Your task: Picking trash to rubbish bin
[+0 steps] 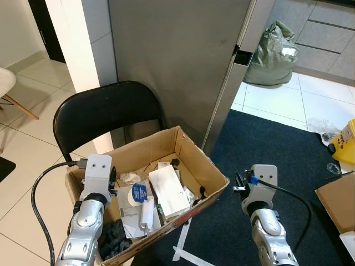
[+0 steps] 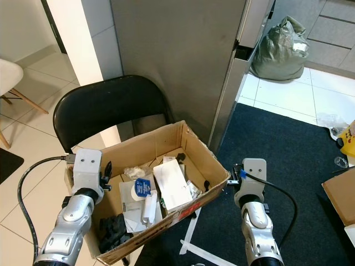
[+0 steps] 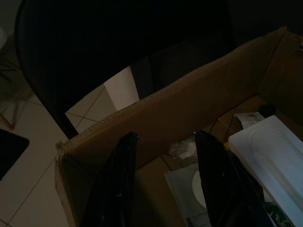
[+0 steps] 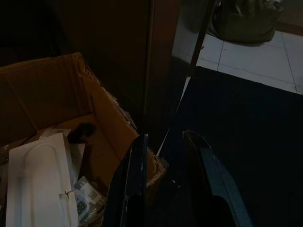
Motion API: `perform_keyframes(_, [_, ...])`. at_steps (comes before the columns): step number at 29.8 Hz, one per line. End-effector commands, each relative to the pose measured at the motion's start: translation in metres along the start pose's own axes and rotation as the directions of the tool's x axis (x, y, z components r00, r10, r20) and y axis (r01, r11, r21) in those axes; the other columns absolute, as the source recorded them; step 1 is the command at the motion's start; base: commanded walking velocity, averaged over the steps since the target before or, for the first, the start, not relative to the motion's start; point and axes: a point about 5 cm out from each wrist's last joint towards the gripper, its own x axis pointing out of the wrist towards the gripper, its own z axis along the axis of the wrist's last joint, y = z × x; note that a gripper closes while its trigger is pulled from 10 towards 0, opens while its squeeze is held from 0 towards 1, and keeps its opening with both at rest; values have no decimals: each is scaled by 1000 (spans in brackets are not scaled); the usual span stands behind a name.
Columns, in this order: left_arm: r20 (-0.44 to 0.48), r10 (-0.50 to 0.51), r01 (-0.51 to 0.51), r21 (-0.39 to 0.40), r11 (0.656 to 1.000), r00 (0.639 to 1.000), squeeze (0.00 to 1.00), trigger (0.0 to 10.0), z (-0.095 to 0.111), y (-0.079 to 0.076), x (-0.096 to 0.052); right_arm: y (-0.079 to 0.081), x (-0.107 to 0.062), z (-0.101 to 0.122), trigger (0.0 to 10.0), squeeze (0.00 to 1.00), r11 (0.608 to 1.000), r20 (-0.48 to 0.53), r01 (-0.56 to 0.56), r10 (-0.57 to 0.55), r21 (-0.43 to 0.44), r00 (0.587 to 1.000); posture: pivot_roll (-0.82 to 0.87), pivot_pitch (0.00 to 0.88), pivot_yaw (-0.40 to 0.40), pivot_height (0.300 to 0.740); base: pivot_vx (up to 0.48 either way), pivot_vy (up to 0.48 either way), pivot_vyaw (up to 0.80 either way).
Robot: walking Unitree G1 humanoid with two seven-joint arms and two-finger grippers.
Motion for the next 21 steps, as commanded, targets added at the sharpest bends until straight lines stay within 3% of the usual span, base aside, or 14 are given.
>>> perform_keyframes(1, [-25, -12, 12, -12, 1000, 1000, 0, 10000, -6, -4, -2, -4, -2, -5, 10000, 0, 1000, -26, 13, -13, 7, 1000, -8, 124, -49, 740, 0, 0, 0])
perform_keyframes(5, [-24, -14, 13, -12, 1000, 1000, 0, 10000, -6, -3, -1, -4, -2, -5, 10000, 0, 1000, -26, 13, -13, 8, 1000, -8, 125, -49, 740, -122, 0, 0])
perform_keyframes(21, [-25, -8, 8, -14, 1000, 1000, 0, 10000, -6, -1, -1, -5, -2, -5, 10000, 0, 1000, -25, 14, -14, 8, 1000, -10, 128, -50, 740, -339, 0, 0])
